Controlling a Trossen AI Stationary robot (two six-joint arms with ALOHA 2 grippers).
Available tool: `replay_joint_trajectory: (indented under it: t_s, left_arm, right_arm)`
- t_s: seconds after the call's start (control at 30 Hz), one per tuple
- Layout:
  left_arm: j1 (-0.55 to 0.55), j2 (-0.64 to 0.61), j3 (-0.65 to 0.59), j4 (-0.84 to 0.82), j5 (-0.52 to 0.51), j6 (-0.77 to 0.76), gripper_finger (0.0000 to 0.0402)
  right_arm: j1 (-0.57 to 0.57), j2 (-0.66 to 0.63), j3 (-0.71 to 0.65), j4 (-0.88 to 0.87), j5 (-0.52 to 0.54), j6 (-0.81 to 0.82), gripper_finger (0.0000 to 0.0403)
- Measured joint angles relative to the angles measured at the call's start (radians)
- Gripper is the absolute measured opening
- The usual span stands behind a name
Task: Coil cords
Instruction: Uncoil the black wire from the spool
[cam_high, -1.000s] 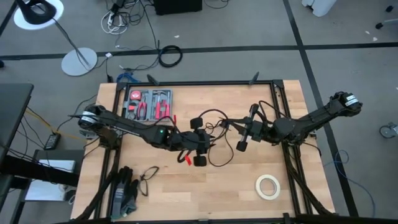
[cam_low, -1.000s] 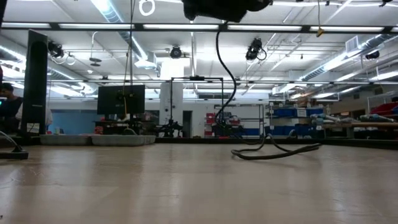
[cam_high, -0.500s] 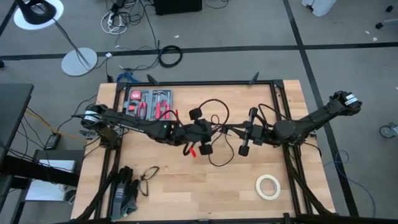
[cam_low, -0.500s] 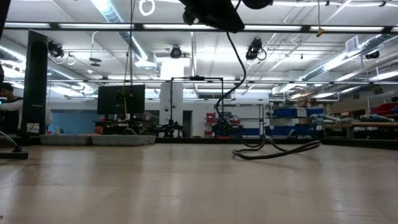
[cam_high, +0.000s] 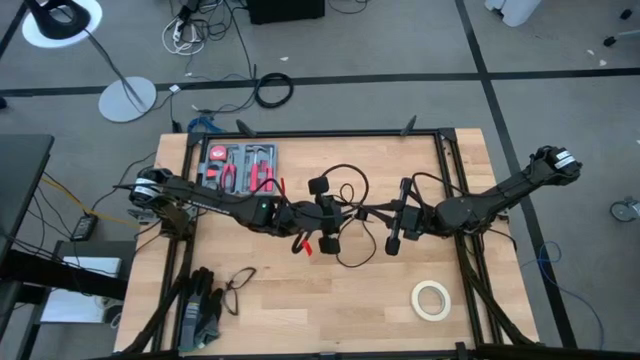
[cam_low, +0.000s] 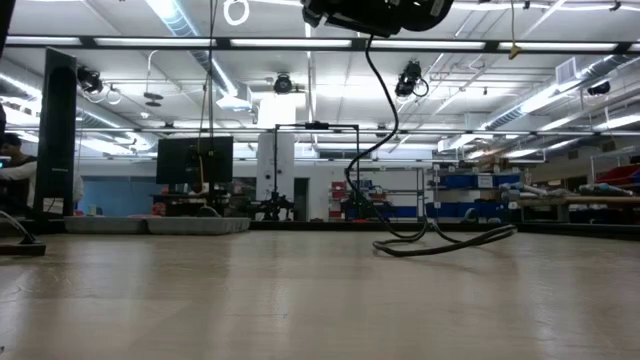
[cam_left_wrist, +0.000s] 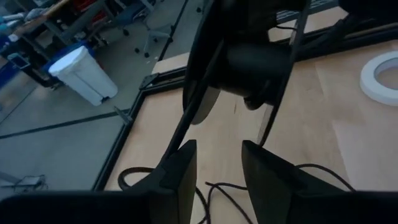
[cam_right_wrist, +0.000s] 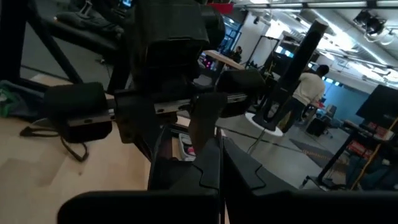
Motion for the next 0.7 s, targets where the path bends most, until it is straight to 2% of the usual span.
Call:
replay_joint_trajectory:
  t_s: [0.3, 0.7]
  left_arm:
    - [-0.003, -0.001, 0.002, -0.027, 0.065, 0.007, 0.0131]
    - [-0.003, -0.001, 0.002, 0.04, 0.068, 0.058, 0.0131]
  right_arm:
    - [-0.002, 0.003, -0.002, 0.001, 0.024, -0.05, 0.0]
    - [-0.003, 0.003, -0.002, -0.001, -0.001, -0.039, 0.0]
